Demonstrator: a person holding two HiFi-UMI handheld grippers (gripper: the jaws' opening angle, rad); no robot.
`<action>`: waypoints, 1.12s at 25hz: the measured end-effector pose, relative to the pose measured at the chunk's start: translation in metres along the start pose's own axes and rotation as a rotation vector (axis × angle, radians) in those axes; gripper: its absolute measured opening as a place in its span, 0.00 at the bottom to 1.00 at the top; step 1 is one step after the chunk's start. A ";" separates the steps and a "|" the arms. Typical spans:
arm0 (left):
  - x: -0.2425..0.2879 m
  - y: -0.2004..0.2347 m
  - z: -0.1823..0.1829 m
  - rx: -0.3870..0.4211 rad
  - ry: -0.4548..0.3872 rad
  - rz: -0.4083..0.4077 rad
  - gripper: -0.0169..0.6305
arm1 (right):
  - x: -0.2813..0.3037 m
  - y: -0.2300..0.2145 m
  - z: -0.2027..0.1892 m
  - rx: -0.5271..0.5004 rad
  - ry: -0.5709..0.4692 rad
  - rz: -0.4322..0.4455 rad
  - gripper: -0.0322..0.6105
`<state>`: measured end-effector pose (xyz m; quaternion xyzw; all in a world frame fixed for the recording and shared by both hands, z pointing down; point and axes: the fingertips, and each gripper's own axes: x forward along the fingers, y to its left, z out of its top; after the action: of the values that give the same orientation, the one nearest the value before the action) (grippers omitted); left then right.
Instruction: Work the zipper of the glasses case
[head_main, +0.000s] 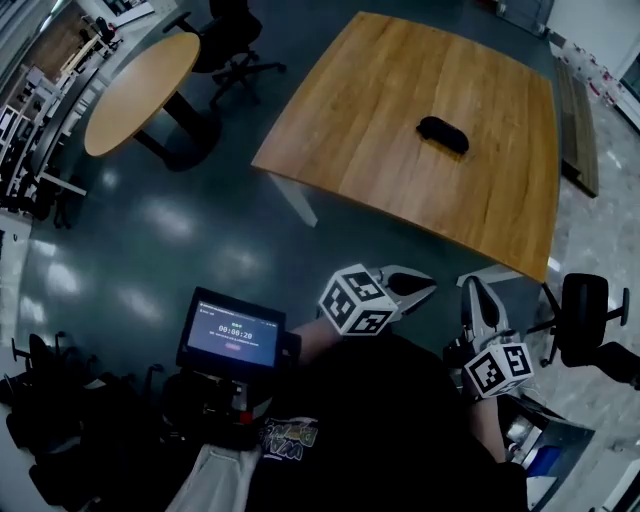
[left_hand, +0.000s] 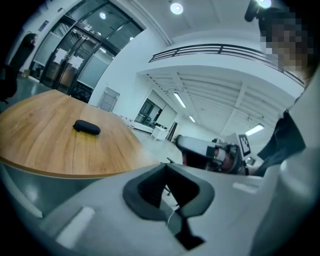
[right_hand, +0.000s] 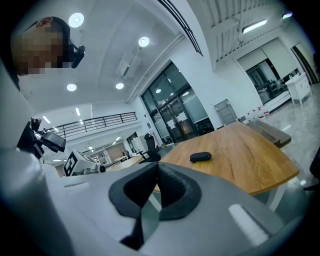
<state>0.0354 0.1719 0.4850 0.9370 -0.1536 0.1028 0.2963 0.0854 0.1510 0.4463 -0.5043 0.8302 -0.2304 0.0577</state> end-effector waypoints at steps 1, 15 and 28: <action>-0.003 0.004 -0.003 -0.001 0.009 0.017 0.03 | 0.004 0.000 -0.004 0.004 0.013 0.008 0.06; -0.005 0.014 0.013 0.034 -0.080 -0.001 0.03 | 0.022 0.012 -0.036 -0.003 0.049 0.029 0.06; -0.027 0.024 0.009 -0.086 -0.184 0.038 0.03 | 0.015 0.015 -0.041 -0.001 0.033 0.026 0.06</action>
<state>0.0030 0.1540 0.4825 0.9259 -0.2020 0.0151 0.3188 0.0524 0.1568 0.4776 -0.4895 0.8377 -0.2378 0.0468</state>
